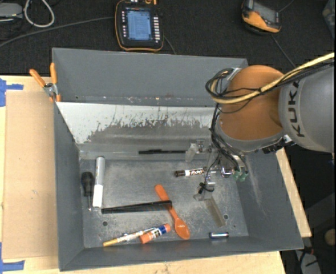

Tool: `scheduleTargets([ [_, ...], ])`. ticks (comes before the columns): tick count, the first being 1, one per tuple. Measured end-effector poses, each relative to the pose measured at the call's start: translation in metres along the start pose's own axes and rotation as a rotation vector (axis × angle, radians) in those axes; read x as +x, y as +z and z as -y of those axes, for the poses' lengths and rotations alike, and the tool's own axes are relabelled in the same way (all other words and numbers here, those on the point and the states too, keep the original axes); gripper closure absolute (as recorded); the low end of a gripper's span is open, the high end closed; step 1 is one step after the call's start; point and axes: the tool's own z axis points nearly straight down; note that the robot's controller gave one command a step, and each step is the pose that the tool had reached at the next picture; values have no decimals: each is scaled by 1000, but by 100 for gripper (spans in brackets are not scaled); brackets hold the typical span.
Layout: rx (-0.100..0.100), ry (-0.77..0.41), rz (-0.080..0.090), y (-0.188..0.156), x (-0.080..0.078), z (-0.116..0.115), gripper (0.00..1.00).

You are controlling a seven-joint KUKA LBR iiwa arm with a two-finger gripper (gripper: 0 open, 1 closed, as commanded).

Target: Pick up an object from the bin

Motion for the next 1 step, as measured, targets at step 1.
scheduleTargets([
  [1, 0, 1, 8, -4, -2, 0, 0],
])
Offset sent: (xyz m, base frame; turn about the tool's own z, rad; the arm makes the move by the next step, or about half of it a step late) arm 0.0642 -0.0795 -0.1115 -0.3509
